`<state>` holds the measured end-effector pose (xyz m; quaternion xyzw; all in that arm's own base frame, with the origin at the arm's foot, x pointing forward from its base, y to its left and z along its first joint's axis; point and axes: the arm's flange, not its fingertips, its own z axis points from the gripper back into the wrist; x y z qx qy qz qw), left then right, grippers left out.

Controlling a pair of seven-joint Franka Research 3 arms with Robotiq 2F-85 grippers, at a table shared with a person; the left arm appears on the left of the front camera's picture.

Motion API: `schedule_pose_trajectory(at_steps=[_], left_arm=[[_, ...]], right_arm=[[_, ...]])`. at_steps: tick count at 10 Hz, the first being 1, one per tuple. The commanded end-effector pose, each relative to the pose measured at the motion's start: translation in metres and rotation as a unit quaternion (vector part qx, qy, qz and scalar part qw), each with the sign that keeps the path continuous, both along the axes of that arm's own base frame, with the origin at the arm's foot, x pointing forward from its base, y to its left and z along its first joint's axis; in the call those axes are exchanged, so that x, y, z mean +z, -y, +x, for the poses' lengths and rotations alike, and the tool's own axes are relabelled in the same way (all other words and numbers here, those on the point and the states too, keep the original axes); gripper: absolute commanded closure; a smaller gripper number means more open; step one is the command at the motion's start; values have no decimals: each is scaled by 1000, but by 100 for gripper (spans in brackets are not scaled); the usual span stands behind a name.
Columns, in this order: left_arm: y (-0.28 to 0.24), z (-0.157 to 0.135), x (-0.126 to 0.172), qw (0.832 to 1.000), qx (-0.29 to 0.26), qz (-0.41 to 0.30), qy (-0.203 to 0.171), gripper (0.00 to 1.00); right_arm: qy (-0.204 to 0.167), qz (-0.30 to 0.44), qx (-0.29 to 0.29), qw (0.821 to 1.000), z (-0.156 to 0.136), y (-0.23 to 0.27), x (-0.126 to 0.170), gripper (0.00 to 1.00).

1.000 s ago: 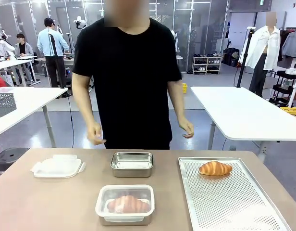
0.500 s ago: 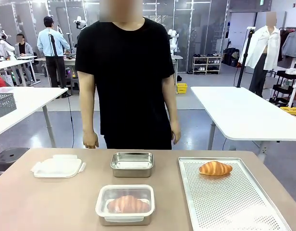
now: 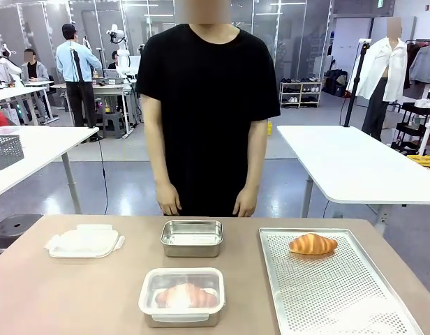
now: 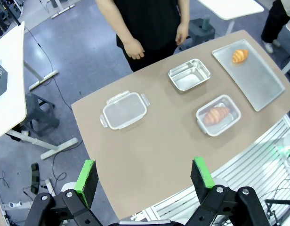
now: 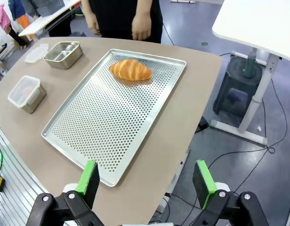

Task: Place the bread into the airtight container.
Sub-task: Pick up a Butter Roll and place it into an empty Airtight Container.

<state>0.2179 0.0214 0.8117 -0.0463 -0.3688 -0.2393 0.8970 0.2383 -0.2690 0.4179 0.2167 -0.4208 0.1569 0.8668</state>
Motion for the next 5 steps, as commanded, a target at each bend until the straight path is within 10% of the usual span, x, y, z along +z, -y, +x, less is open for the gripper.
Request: schedule_pose_trajectory(at_steps=[1,5], left_arm=[[1,0,1,1000,0,1,0,0],[1,0,1,1000,0,1,0,0]], right_arm=[[11,3,2,1000,-1,-1,1,0],[16,-78,37,996,11,-30,38,0]])
